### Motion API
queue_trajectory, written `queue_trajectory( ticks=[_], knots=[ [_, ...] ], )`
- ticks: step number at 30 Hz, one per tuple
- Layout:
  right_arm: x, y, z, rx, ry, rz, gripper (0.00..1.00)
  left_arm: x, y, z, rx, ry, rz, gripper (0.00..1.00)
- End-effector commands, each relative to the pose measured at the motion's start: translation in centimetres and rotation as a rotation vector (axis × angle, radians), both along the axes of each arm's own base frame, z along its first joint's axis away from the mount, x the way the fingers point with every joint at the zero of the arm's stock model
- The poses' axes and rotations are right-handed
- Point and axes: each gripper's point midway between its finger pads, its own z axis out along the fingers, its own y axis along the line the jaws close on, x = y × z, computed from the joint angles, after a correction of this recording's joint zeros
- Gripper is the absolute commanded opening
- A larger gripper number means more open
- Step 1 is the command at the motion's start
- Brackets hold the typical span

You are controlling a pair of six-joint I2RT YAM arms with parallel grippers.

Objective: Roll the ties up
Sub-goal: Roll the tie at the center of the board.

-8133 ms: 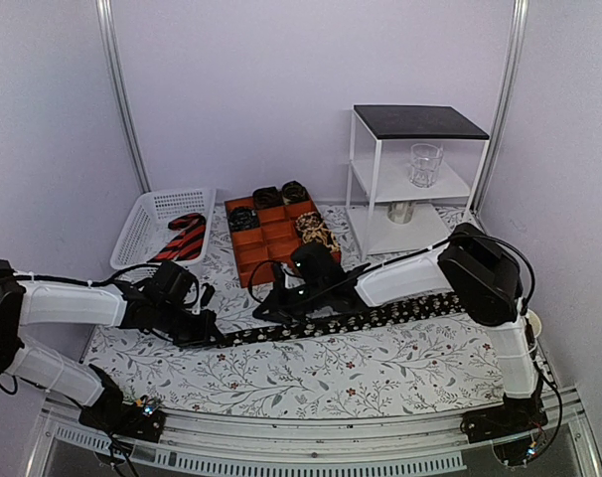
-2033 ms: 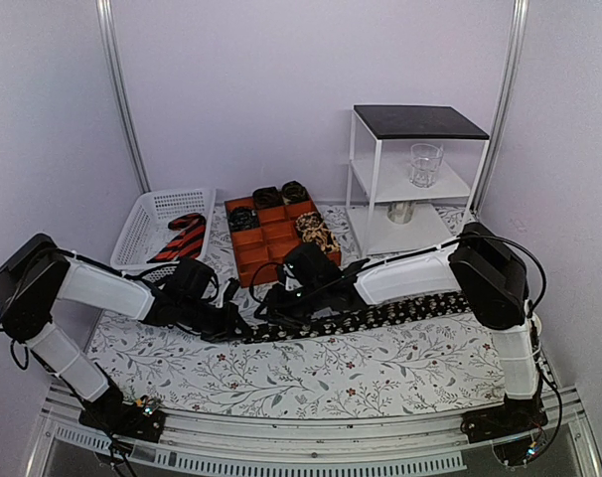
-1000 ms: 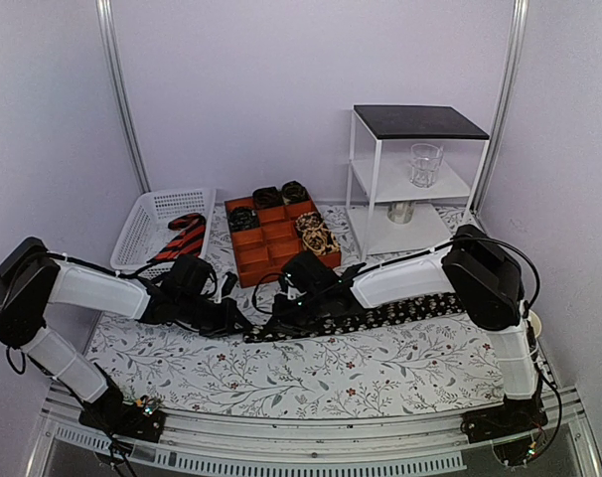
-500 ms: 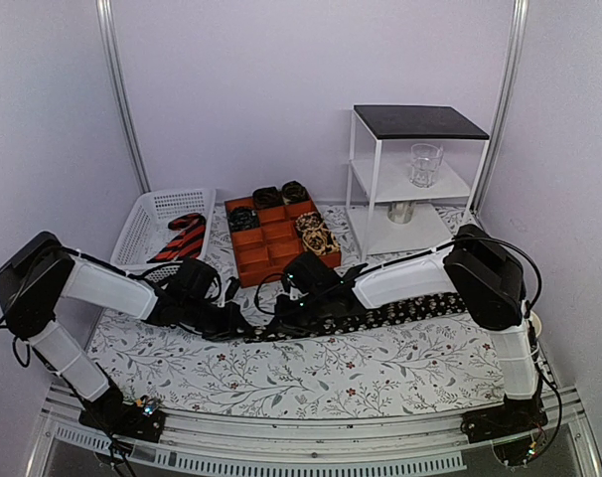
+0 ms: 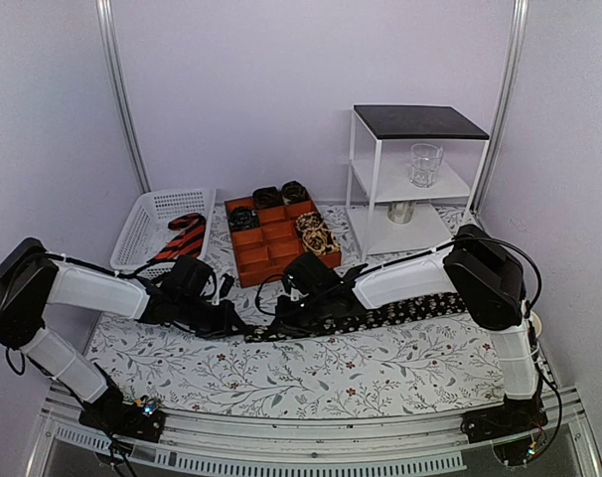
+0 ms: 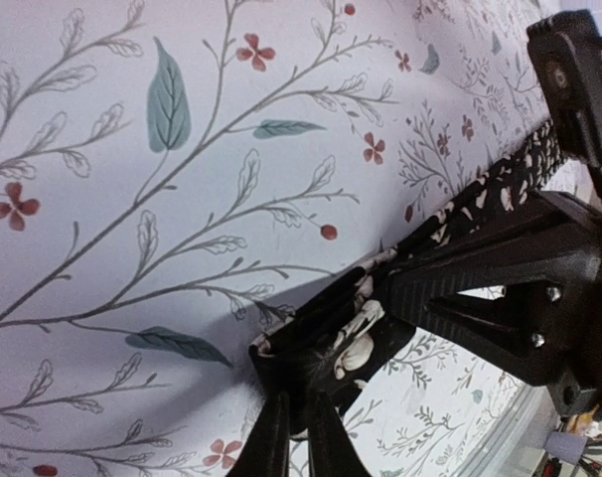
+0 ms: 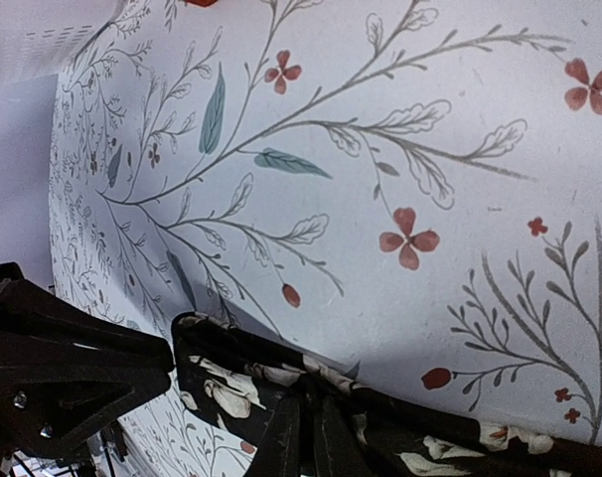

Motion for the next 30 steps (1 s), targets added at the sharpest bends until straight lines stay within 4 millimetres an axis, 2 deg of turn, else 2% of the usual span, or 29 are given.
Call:
queue_trajectory(
  ticks=[1,7,18,25,30],
  knots=[
    [0.2,-1.4,-1.2,-0.061,0.003,-0.021,0.06,0.4,1.6,0.2,0.049,-0.017,0.049,0.08],
    [0.2,-1.4,-1.1,-0.068,-0.001,-0.018,0.07,0.0,2.5,-1.5,0.093,0.015,0.062,0.04],
    [0.2,-1.4,-1.2,-0.07,-0.003,-0.017,0.08,-0.3,1.4,-2.6,0.043,0.038,0.023,0.0],
    [0.3,-1.6,-1.2,-0.072,-0.01,-0.022,0.08,-0.8,0.5,-2.8,-0.024,0.055,0.003,0.0],
    [0.3,-1.7,-1.0,-0.069,-0.015,-0.025,0.11,-0.5,-0.6,-1.6,-0.1,0.036,-0.009,0.0]
  ],
)
